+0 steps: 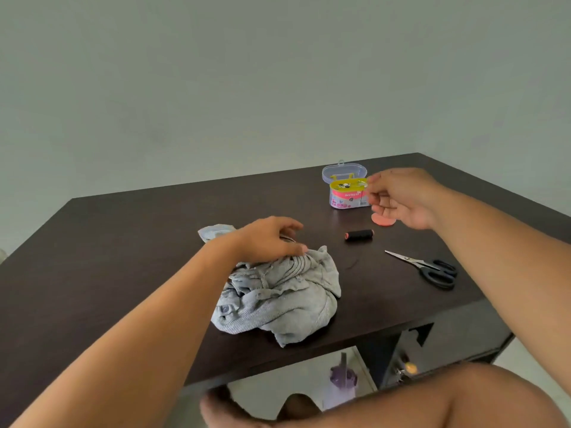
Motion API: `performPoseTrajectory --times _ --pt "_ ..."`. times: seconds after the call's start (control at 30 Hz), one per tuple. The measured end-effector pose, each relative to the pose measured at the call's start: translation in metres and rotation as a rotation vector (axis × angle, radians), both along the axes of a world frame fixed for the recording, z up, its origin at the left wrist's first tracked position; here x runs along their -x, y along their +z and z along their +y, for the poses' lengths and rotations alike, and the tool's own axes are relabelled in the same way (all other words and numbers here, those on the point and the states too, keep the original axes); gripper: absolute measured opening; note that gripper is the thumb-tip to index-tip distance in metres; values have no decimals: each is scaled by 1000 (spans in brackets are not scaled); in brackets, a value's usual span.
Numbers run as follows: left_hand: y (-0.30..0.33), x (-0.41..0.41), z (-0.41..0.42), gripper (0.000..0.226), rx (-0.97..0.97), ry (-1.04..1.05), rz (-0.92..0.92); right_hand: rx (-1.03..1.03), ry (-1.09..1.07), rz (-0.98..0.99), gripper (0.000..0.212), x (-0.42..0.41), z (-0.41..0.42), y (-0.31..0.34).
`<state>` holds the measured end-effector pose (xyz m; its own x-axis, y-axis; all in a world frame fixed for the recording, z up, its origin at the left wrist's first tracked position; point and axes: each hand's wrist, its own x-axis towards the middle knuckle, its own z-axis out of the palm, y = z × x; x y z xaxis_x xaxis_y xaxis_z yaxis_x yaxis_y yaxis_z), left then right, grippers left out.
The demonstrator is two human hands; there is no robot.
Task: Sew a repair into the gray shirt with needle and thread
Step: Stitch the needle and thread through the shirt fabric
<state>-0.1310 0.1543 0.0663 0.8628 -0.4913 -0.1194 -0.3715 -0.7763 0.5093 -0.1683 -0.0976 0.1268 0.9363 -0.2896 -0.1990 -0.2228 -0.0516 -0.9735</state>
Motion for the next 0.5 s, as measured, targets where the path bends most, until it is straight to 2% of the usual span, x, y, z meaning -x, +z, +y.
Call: performPoseTrajectory --times 0.07,0.13,0.23,0.33,0.4,0.5 --pt "-5 -2 5 62 -78 -24 27 41 47 57 18 2 2 -12" --pt "-6 -5 8 42 -64 -40 -22 94 111 90 20 5 9 -26" --pt "-11 -12 9 18 57 15 -149 230 212 146 24 7 22 -42" --pt "-15 -14 11 15 208 135 -243 426 365 213 16 11 38 -47" --pt "-17 -15 13 17 303 214 -296 541 463 179 16 13 49 -47" --pt "-22 -16 15 19 476 325 -356 551 521 107 26 13 67 -50"
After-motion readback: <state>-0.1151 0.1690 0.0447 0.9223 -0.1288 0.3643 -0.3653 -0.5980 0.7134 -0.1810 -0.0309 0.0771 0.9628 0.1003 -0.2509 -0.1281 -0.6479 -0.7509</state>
